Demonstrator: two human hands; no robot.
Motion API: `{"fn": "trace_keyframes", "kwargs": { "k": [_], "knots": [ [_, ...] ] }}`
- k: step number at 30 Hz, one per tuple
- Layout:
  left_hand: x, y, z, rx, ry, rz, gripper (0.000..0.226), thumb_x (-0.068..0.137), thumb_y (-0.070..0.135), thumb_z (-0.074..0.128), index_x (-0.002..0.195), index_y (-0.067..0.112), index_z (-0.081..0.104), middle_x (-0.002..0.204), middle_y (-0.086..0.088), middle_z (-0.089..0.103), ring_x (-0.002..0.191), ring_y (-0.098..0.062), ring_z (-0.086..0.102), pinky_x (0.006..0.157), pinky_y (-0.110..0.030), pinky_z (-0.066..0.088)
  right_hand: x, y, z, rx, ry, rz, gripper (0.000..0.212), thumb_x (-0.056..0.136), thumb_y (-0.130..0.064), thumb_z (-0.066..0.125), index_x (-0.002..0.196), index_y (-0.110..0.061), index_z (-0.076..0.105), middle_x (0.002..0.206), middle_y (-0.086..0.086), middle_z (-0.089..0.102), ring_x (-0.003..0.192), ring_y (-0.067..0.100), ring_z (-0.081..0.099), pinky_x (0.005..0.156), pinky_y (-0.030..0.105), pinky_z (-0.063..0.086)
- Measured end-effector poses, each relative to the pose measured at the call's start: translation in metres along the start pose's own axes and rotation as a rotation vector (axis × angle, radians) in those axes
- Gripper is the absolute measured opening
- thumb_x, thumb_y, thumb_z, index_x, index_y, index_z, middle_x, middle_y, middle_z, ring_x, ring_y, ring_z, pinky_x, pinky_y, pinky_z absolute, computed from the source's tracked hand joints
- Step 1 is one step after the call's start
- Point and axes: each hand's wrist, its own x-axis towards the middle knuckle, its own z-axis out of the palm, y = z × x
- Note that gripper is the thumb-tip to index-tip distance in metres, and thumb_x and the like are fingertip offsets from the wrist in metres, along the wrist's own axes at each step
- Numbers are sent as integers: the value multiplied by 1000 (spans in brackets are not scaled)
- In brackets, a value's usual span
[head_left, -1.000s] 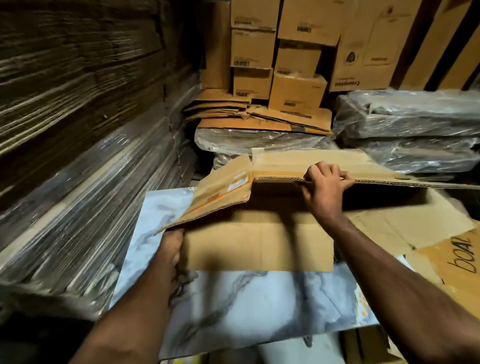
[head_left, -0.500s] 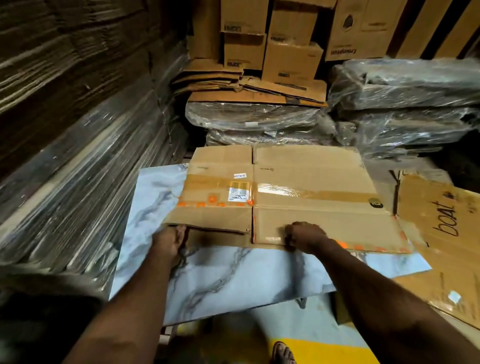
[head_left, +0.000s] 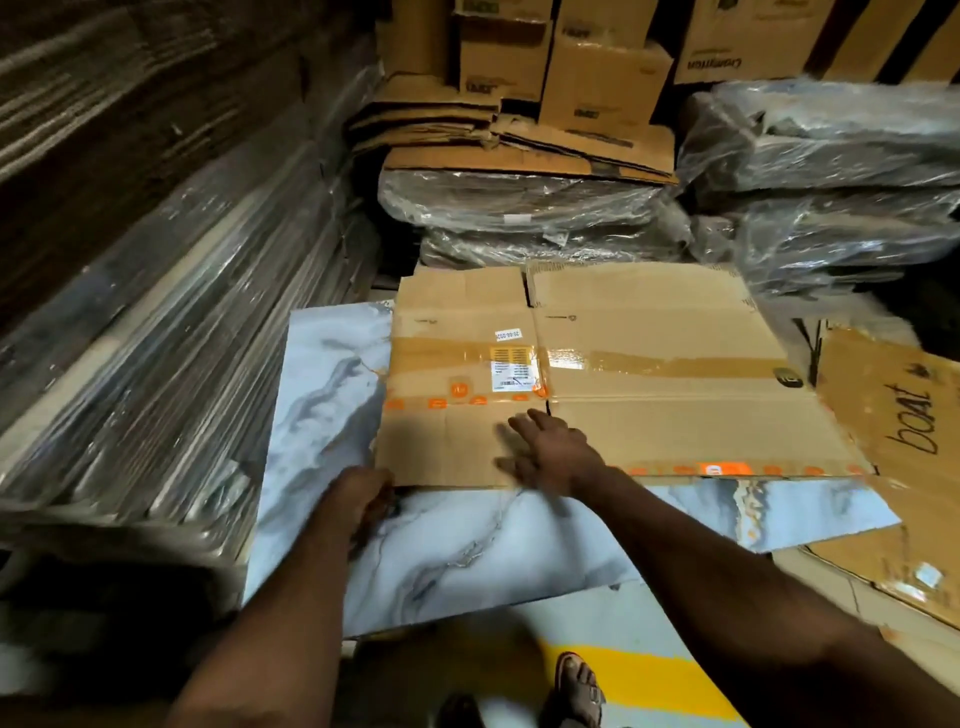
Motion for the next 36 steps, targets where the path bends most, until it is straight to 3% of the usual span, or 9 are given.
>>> {"fn": "trace_keyframes", "kwargs": {
  "k": [4,7,10,13,18,22,26,31,36],
  "knots": [
    [-52,-3,15,549,-688,-200,17,100,12,53,87,4,61,62,-2,69,53,-11,64,46,-20,49,3,-20,19,11,40,58,63,92,-55,50,146,-27,34,150,12,30,140,33,30,108,51,29],
    [-48,-7,26,700,-414,-167,23,95,28,62,91,5,65,74,-7,71,60,-18,69,49,-21,50,0,-28,38,-65,-37,101,71,93,-59,46,152,-29,21,156,18,14,146,35,15,111,56,19],
    [-20,-3,35,441,-48,161,30,96,21,57,115,-2,61,113,-20,68,103,-33,68,64,-28,54,-6,-31,53,-89,-149,161,83,92,-69,37,156,-31,1,162,18,-9,150,35,-10,113,67,4],
    [-18,15,59,254,-36,252,61,91,34,61,141,4,40,138,-10,50,128,-29,49,95,-30,45,-13,-28,57,-99,-200,163,89,89,-75,36,157,-32,-4,163,14,-15,150,33,-16,114,69,0],
    [4,39,101,-136,4,167,100,50,57,67,139,19,41,135,-6,50,117,-29,55,99,-46,50,-20,-33,54,-81,-250,171,105,79,-87,34,157,-26,-1,163,17,-13,149,39,-12,112,71,8],
    [-1,50,110,-445,-73,5,71,72,44,76,128,15,46,122,-6,60,104,-24,61,90,-41,54,-27,-53,55,-75,-238,296,129,65,-98,30,155,-13,-4,160,24,-15,146,49,-14,109,71,9],
    [-16,54,107,-357,-280,-37,23,94,34,54,103,13,57,106,-8,58,89,-18,58,73,-29,49,-42,-56,45,-152,-66,386,105,88,-63,53,155,-13,-11,160,28,-12,144,55,-9,110,73,14],
    [-31,91,95,-263,-541,22,51,95,51,54,117,5,53,117,-17,59,102,-30,64,81,-42,55,-79,-24,-3,-227,-8,310,85,96,-36,50,156,-11,-4,162,20,2,146,48,9,111,66,22],
    [-41,132,107,-695,-657,-17,56,91,49,62,132,11,55,117,-14,70,108,-29,67,92,-49,53,-125,13,-44,-204,-22,215,85,93,-25,53,157,-16,-2,165,11,0,149,41,12,114,58,26]
  ]
}}
